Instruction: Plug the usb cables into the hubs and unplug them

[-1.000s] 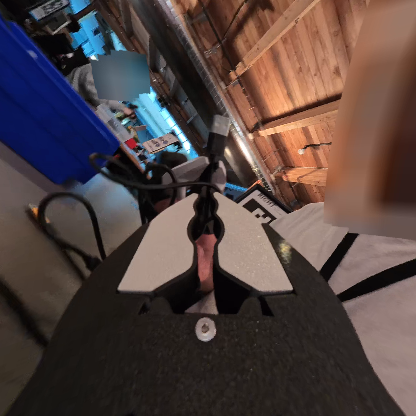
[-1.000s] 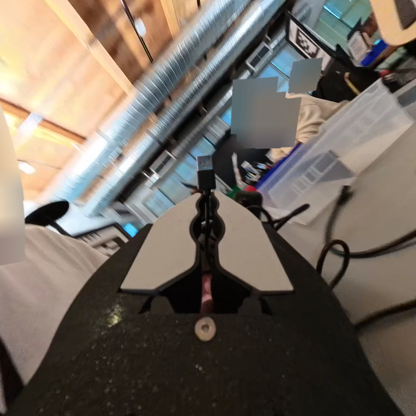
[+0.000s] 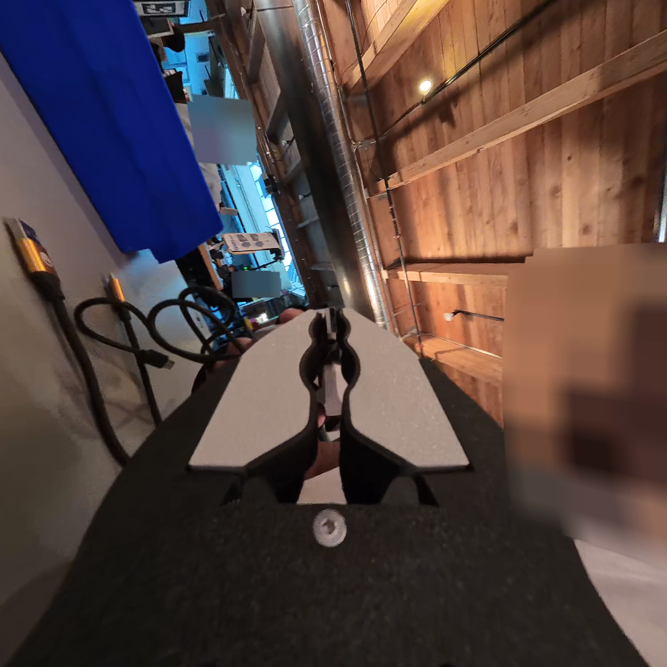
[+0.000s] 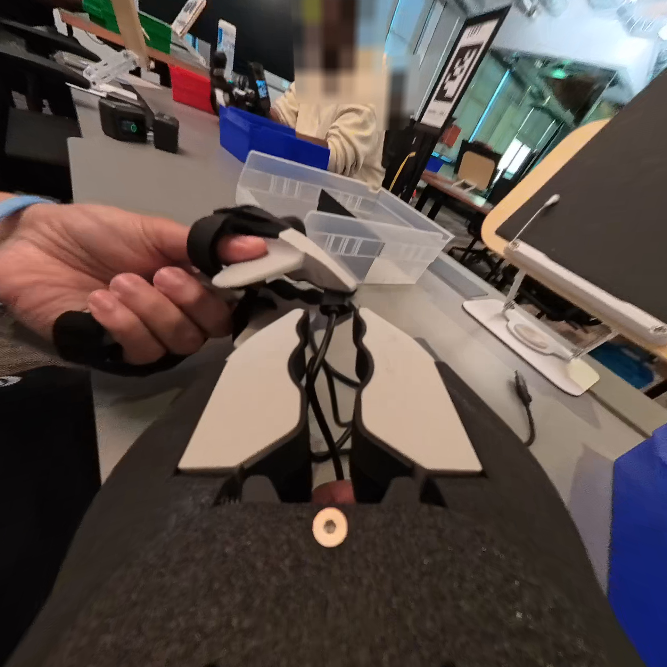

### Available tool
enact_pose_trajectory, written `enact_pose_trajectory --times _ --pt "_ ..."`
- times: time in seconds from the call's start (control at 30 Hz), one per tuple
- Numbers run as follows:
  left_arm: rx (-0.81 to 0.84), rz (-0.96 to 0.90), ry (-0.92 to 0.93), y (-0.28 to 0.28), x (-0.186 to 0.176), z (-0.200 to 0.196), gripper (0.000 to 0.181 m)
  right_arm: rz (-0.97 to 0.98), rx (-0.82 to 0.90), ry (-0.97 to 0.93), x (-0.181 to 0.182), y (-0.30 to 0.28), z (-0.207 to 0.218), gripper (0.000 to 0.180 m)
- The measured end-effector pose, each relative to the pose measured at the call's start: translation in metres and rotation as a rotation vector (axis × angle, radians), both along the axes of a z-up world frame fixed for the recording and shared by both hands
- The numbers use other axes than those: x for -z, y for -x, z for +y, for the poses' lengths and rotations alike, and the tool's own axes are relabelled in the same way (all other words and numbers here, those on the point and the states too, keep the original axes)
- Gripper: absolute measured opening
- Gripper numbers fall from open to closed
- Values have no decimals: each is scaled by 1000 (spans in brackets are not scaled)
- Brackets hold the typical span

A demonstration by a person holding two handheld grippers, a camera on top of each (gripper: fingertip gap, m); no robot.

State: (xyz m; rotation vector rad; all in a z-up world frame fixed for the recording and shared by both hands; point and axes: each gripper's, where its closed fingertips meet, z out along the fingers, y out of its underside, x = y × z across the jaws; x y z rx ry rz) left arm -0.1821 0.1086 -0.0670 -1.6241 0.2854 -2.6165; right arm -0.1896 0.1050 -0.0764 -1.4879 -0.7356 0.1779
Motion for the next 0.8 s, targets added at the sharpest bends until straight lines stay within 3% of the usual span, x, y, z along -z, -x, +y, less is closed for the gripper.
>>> enact_pose_trajectory --times 0.1,0.47,0.57,0.63,0.8 --pt "15 -23 44 -1 0 -3 6 -14 33 -33 -3 0 0 14" --pt "3 -12 58 -7 3 -4 6 -86 82 18 3 -5 1 15" --pt "-3 20 -66 -6 0 -6 12 -76 105 14 -2 -10 -1 14" --pt "-49 83 -168 -3 2 3 30 -54 105 35 -4 -16 -1 14" --pt "-167 220 -511 12 -6 14 31 28 143 134 1 -46 6 14"
